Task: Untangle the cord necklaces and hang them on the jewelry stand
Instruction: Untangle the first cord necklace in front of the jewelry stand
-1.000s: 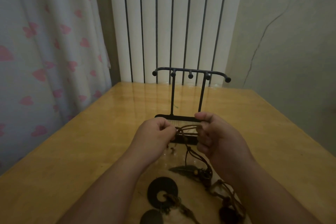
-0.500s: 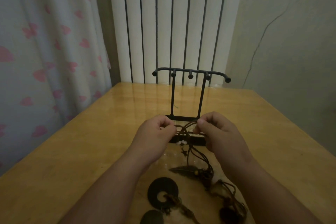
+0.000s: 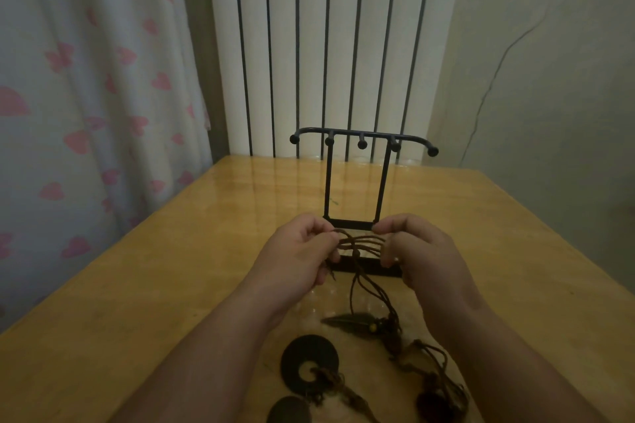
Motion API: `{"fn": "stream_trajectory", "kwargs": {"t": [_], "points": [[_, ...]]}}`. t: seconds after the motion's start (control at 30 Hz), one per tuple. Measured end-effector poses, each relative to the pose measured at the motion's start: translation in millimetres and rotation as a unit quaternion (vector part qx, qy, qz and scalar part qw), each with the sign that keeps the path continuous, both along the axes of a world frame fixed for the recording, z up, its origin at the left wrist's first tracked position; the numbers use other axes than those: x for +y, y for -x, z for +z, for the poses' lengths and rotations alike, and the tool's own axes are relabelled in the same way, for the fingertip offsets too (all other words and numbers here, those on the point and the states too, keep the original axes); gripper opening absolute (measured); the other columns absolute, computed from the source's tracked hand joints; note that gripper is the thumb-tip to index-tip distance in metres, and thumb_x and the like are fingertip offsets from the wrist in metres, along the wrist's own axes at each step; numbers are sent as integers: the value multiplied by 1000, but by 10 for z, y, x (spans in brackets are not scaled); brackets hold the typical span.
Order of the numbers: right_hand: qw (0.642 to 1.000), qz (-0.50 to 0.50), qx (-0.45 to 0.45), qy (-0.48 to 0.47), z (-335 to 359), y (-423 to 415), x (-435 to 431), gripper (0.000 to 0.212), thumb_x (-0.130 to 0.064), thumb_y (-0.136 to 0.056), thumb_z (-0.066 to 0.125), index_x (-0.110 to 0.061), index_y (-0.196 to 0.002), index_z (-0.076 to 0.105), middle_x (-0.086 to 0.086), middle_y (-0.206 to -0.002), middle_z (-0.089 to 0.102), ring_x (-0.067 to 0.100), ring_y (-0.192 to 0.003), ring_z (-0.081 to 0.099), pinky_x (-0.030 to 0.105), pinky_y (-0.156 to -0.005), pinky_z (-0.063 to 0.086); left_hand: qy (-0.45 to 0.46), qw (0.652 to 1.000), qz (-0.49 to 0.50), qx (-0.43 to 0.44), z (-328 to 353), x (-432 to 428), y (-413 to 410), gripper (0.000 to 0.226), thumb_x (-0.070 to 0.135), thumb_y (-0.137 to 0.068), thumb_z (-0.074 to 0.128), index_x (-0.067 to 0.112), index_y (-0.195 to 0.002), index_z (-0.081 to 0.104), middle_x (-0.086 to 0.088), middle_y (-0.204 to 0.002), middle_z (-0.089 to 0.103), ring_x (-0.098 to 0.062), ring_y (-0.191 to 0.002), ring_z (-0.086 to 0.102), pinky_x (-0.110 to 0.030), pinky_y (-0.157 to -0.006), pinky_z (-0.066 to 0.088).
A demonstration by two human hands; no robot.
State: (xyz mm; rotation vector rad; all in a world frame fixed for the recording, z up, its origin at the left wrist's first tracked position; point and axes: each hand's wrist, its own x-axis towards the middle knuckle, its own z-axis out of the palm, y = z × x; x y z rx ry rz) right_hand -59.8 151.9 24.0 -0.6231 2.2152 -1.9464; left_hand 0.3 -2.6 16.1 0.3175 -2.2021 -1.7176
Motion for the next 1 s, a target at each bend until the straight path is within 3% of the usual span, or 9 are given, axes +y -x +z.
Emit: {"fn": "stream_trajectory", "kwargs": {"t": [0.07,0.13,0.23,0.4,0.47,0.6,0.73,0.83,1.0], "points": [[995,-22,71,-68,-31,5,-5,7,-31,-89,62,-27,-91,67,-3,-85,66,8,-75,61,22,-62,49,31,999,2,8,-10,4,5,9,22,-97,56,23,-95,65,2,-77,66,-6,-56,53,-18,-48,41],[977,-47,131,-162,-75,31,-16,14,-49,-87,61,-36,-87,65,-9,-81,67,6,-76,62,30,-68,54,51,999,-2,11,-22,5,5,8,23,-96,57,24,-95,65,2,-78,66,-8,-58,53,-20,-51,41],[956,-60,176,-229,-74,25,-52,16,-49,-91,56,-38,-84,64,-12,-77,64,5,-74,60,33,-71,56,61,998,2,9,-31,10,6,8,24,-96,56,25,-93,64,4,-76,67,-7,-57,55,-20,-53,41],[985,-40,133,-103,-27,-5,-56,22,-37,-98,47,-27,-87,62,-2,-75,61,12,-69,55,36,-69,51,48,999,19,-9,-40,6,27,13,25,-100,48,25,-92,58,0,-82,69,-10,-53,58,-18,-47,37],[991,-21,107,-83,-26,-23,-63,19,-34,-97,51,-26,-86,64,-4,-75,63,7,-69,58,31,-69,53,27,1000,7,-12,-49,-1,35,13,24,-100,47,25,-92,58,-2,-78,66,-12,-53,55,-19,-45,37],[992,-2,72,-100,-48,-33,-61,7,-29,-90,60,-28,-87,66,-5,-79,69,6,-76,65,20,-66,52,41,999,8,-3,-64,-6,44,13,20,-97,51,24,-89,60,0,-71,62,-11,-56,51,-22,-49,38],[980,-7,108,-165,-55,-23,-62,17,-47,-85,63,-31,-81,69,-7,-74,69,6,-72,64,27,-67,55,74,997,0,6,-70,-2,49,12,21,-96,53,24,-87,60,3,-70,61,-9,-59,51,-28,-56,40],[962,-22,153,-223,-57,-24,-81,16,-45,-91,59,-35,-82,67,-10,-74,66,6,-72,62,33,-70,57,65,998,1,2,-64,-7,40,16,21,-97,50,24,-84,58,-1,-74,61,-14,-62,54,-29,-56,41],[980,-17,137,-141,-57,-42,-83,15,-39,-97,51,-33,-89,63,-7,-80,70,8,-77,65,39,-75,57,-22,1000,-8,-5,-43,16,13,16,19,-101,44,19,-89,54,-8,-87,71,-22,-70,70,-30,-55,49]]}}
